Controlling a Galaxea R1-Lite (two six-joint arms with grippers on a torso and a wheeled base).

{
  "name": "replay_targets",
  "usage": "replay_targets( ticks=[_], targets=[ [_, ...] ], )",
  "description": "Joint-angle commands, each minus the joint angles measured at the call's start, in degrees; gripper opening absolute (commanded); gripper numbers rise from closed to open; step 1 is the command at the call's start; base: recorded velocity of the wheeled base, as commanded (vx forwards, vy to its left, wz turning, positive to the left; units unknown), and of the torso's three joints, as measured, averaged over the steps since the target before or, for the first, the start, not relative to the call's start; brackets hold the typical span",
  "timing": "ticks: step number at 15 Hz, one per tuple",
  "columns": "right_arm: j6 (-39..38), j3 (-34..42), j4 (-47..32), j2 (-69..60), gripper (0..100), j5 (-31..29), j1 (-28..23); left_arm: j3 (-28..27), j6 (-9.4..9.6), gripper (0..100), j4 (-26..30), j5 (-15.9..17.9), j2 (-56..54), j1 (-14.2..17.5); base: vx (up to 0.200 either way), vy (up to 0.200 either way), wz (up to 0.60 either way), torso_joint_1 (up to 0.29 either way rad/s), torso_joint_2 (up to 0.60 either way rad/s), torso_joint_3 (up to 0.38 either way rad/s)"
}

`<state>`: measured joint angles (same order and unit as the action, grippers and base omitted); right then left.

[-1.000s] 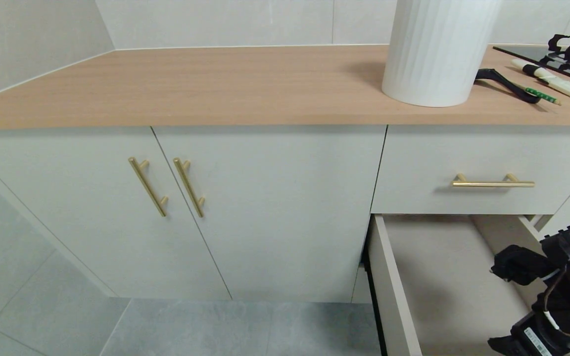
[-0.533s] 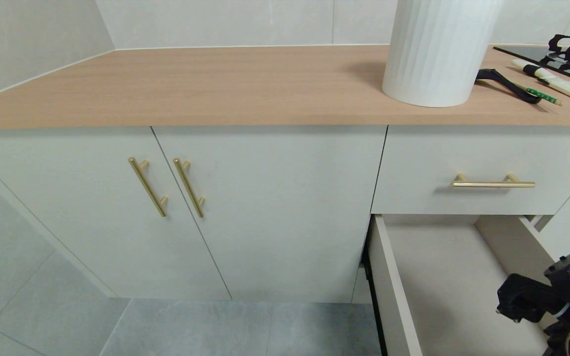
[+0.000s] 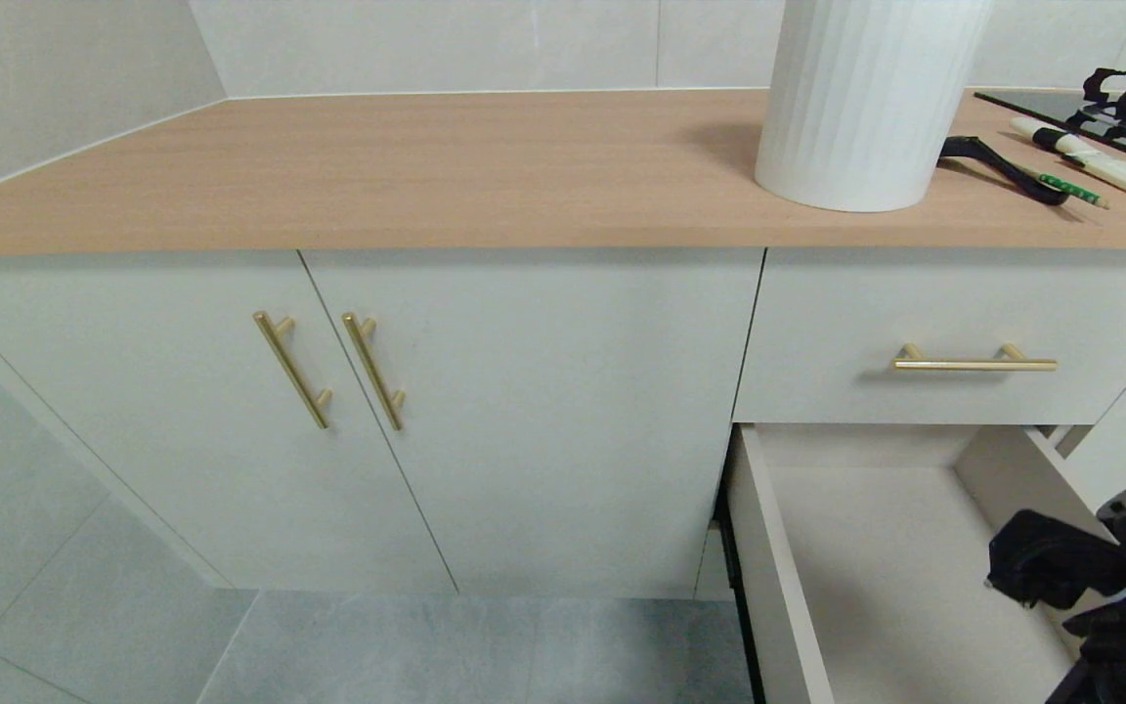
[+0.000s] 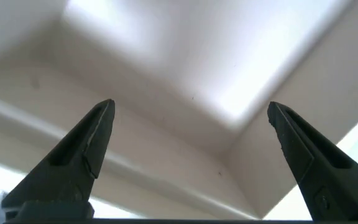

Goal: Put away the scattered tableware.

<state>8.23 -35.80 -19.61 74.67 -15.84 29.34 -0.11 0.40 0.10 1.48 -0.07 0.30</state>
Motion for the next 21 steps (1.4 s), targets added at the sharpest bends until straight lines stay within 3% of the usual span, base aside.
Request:
replay_targets(
  ticks=[1,3,6,13,21],
  targets=[
    [-5.24,-4.27,4.15,-1.81,100,0.10,-2.10,0.02,-0.05,100,-0.01,0.02,0.07,0.05,0.000,0.000,0.00,0.000,0.00,0.000],
    [-16.31,-8.41,9.51,-2.33,100,0.37,-2.71,-0.07,-0.05,100,-0.01,0.02,0.07,0.05,0.000,0.000,0.00,0.000,0.00,0.000],
    [-17.98,-12.80,9.86,-4.62,100,1.77,-8.25,0.02,-0.05,100,-0.01,0.02,0.07,0.05,0.000,0.000,0.00,0.000,0.00,0.000],
    [-11.13,-11.75,11.00,-9.19,100,6.69,-17.39,0.02,0.04,100,-0.01,0.02,0.07,0.05,0.000,0.000,0.00,0.000,0.00,0.000],
    [-9.90,-11.31,11.27,-10.24,100,6.69,-17.65,0.02,-0.05,100,-0.01,0.02,0.07,0.05,0.000,0.000,0.00,0.088,-0.13,-0.132]
  ],
)
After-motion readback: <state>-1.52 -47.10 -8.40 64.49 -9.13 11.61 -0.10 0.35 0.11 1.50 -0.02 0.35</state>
